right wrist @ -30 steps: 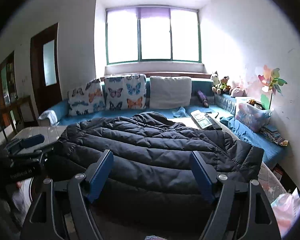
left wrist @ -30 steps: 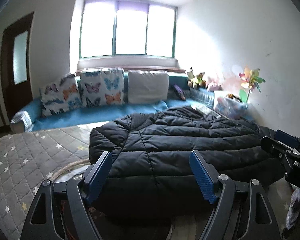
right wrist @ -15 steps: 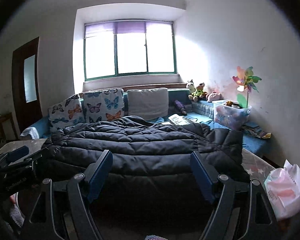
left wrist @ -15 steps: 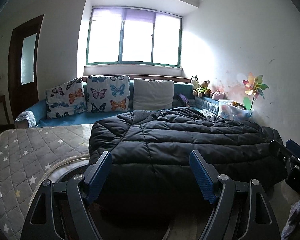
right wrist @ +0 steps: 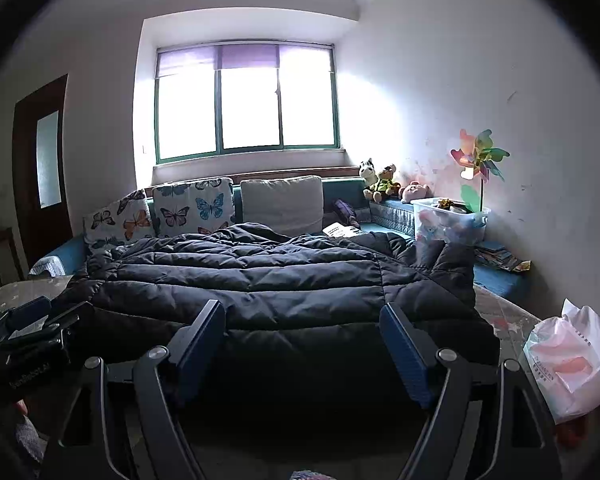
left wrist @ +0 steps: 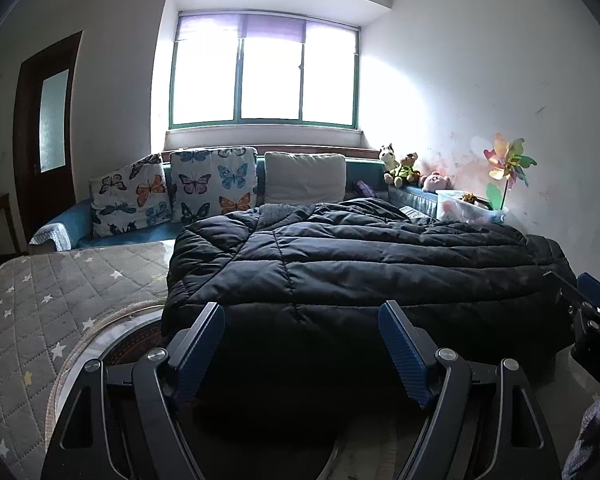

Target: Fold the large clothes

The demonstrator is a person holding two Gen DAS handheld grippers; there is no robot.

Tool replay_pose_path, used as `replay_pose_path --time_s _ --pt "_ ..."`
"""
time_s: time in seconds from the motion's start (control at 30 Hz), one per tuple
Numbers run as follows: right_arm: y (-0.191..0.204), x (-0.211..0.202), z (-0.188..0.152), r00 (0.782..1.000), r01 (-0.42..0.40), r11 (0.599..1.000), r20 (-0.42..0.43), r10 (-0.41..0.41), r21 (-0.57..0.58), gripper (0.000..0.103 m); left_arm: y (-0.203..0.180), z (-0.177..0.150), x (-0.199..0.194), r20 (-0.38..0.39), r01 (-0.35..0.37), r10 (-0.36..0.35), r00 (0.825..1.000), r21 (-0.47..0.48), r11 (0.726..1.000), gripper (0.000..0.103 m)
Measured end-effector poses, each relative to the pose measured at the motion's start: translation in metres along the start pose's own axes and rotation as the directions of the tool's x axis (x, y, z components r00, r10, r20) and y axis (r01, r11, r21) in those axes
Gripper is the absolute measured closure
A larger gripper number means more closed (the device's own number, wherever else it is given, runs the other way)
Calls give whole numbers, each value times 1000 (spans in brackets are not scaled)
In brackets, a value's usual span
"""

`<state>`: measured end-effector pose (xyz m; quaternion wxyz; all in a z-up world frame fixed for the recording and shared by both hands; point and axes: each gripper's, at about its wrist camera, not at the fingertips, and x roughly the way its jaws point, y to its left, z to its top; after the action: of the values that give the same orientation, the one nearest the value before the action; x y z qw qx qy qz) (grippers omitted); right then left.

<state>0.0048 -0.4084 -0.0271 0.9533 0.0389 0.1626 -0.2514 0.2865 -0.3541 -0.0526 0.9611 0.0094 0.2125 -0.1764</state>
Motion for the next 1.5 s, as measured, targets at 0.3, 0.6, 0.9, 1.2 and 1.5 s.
replay_pose_path --time_s 0.3,0.6,0.9,1.2,1.5 --pt "4 -1 -1 1000 8 1000 13 -8 -23 16 -3 -5 -2 22 4 -4 1000 15 1000 18" --pt "7 -6 -1 999 13 999 35 -12 -34 15 -8 -10 -7 46 -9 8 999 35 999 18" --pt "6 -4 0 999 13 999 30 -12 -35 15 -5 -11 -3 24 -17 16 1000 22 1000 18" --pt "4 -2 1 1000 11 999 22 -11 -34 15 -4 -12 -3 30 -26 25 999 21 999 18" --pt "4 -2 1 1000 12 999 22 -11 -35 15 -4 -13 -3 35 -32 31 999 23 999 18"
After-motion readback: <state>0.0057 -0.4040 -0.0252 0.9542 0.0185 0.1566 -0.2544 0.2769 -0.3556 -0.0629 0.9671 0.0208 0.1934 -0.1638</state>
